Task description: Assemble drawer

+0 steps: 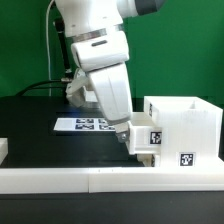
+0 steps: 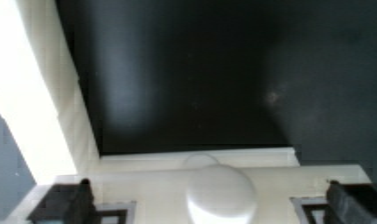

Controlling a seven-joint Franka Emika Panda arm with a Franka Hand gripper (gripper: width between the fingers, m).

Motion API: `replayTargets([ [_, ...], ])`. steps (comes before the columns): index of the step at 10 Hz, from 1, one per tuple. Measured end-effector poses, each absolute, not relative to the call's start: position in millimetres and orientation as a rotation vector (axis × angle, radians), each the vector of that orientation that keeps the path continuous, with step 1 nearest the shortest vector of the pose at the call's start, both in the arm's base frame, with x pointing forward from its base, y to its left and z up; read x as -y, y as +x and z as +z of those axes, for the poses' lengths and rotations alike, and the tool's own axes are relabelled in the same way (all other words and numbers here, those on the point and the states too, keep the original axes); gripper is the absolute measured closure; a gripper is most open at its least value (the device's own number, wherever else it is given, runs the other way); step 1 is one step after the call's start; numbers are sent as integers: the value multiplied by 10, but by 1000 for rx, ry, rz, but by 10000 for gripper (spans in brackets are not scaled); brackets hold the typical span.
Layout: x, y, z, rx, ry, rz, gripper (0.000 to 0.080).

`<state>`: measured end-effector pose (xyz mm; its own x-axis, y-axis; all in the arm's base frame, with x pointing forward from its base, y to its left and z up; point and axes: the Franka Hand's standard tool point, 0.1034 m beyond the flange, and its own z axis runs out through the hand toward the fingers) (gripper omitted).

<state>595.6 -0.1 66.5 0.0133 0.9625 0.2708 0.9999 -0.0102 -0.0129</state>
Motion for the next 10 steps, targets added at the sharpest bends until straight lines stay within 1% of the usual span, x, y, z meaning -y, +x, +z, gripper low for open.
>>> replayTargets([
  [1, -68, 5972, 658, 2074, -2085, -299, 151],
  [5, -82, 5951, 645, 2073, -2082, -297, 151],
  [8, -306, 5935, 609, 2110, -2048, -267, 151],
  [10, -351, 5925, 605, 2098, -2062, -248, 151],
])
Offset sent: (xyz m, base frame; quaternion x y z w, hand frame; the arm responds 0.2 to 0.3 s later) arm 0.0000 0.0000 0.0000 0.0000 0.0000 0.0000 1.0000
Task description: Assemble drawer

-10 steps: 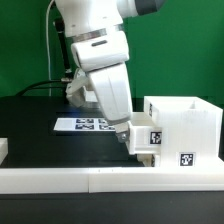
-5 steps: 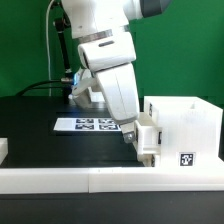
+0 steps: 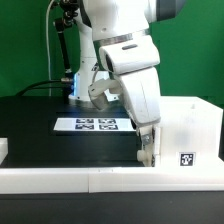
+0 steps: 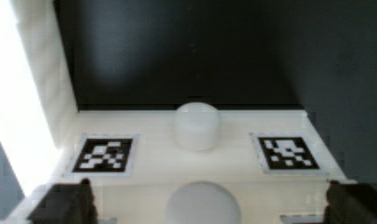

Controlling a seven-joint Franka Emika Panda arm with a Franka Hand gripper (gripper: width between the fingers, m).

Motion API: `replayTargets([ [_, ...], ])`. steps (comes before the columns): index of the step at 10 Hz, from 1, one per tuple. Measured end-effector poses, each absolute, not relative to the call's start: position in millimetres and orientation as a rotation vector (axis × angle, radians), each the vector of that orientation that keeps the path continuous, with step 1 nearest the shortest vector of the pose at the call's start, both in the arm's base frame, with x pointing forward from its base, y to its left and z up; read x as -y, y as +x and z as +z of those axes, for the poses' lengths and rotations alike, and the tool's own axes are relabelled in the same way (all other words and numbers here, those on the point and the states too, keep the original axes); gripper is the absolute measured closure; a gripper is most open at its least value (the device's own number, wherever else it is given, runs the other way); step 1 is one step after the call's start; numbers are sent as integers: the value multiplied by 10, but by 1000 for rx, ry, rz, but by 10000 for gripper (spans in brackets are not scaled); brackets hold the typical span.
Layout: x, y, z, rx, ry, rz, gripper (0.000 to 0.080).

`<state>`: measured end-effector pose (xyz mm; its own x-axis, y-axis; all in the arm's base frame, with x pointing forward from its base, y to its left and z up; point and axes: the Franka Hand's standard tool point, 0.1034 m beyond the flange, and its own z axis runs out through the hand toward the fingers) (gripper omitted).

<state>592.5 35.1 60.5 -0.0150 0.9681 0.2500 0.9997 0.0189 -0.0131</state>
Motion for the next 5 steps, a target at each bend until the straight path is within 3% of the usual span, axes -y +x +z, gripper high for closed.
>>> replayTargets([
  [2, -287, 5926, 601, 2096, -2066, -245, 151],
  [5, 93, 5968, 668, 2079, -2067, -191, 151],
])
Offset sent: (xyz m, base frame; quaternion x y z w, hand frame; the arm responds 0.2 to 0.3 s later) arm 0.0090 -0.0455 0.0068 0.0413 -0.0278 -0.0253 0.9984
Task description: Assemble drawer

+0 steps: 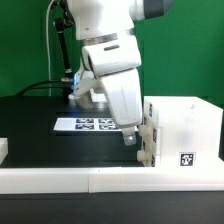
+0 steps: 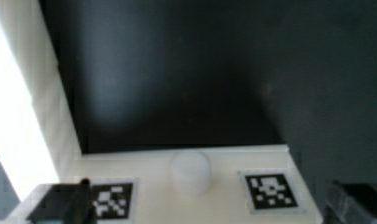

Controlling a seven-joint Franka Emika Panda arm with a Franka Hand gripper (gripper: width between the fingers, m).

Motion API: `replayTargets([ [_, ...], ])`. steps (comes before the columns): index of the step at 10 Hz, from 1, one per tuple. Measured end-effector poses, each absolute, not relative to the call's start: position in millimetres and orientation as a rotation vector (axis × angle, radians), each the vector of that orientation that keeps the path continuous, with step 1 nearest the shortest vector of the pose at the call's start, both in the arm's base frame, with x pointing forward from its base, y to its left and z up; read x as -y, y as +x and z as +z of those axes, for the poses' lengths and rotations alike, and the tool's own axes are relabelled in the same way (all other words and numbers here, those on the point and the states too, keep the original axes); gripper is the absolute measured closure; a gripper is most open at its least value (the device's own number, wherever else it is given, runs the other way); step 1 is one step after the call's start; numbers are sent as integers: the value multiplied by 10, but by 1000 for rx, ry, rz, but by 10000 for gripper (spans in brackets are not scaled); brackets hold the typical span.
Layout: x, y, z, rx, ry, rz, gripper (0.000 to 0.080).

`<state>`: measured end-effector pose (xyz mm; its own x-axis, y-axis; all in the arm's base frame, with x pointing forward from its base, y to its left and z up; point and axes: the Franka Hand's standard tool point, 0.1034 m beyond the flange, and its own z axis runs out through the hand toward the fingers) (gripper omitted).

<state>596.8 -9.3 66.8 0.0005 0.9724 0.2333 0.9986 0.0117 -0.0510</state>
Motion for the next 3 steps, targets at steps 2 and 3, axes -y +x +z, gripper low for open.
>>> replayTargets([
  [2, 297, 6038, 730, 2080, -2102, -217, 151],
  [3, 272, 6026, 708, 2081, -2098, -211, 151],
])
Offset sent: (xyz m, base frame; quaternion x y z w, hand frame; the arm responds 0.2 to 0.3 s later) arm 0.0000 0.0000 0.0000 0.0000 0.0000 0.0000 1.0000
